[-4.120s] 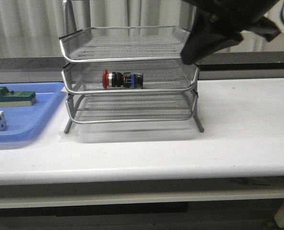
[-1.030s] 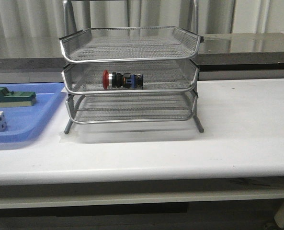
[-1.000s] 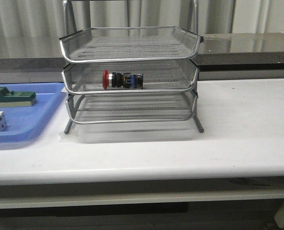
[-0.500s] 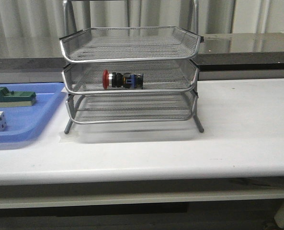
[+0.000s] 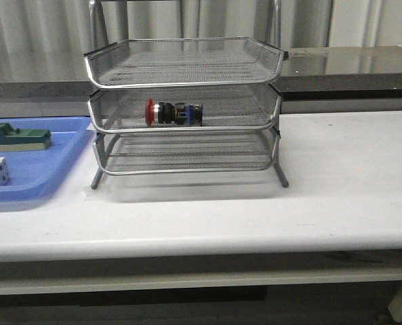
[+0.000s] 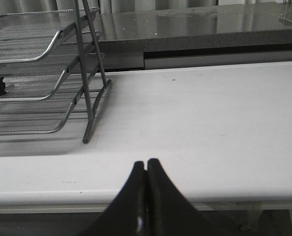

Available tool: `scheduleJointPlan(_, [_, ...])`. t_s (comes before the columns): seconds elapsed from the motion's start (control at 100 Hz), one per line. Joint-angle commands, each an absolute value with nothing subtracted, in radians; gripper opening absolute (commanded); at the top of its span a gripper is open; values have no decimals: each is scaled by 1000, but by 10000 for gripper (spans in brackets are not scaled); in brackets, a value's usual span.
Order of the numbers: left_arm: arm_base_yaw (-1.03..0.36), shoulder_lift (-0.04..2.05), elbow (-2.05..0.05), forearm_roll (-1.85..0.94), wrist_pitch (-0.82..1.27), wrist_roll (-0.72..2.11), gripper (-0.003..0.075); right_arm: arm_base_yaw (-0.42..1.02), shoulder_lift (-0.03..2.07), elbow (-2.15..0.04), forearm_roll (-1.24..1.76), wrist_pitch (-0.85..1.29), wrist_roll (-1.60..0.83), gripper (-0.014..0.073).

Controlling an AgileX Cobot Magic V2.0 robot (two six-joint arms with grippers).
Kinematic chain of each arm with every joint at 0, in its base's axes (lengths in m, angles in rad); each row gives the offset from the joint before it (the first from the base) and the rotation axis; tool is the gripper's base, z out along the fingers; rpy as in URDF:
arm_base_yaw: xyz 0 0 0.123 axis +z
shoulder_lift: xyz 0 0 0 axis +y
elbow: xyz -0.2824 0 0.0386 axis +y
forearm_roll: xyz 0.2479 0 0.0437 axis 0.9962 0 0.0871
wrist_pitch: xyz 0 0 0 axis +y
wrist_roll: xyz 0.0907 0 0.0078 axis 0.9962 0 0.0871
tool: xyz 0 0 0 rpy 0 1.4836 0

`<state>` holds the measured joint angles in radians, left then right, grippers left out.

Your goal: Place button on rack with both arms

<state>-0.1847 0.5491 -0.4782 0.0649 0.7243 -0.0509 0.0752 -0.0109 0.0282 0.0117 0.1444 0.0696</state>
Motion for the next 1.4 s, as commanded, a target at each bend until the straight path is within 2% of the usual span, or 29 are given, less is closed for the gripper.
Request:
scheduleJointPlan(0.0, [-179,549,-506,65,658,-64,-15,79,-25,8,0,57,69,-60])
scheduleJointPlan(0.34, [-179,549,-505,65,611,-64,-15,79,-25,8,0,57,69,-60])
scheduleJointPlan(0.5, [-179,532,-456,73,369,-64,-15,79,-25,8,0,57,69,-60])
scheduleJointPlan(0.65, [-179,449,-318,73,76,-64,-15,79,-25,8,0,57,69,-60])
scheduleJointPlan(0.77, [-179,349,-196,74,-48,-64,-15,79,-25,8,0,57,69,-60])
scheduleJointPlan(1.14, [-79,59,50,74,-63,-64,-15,79,-25,8,0,57,69,-60])
scheduleJointPlan(1.39, [-58,-35,51,74,-23,-64,-15,79,-25,8,0,57,69,-60])
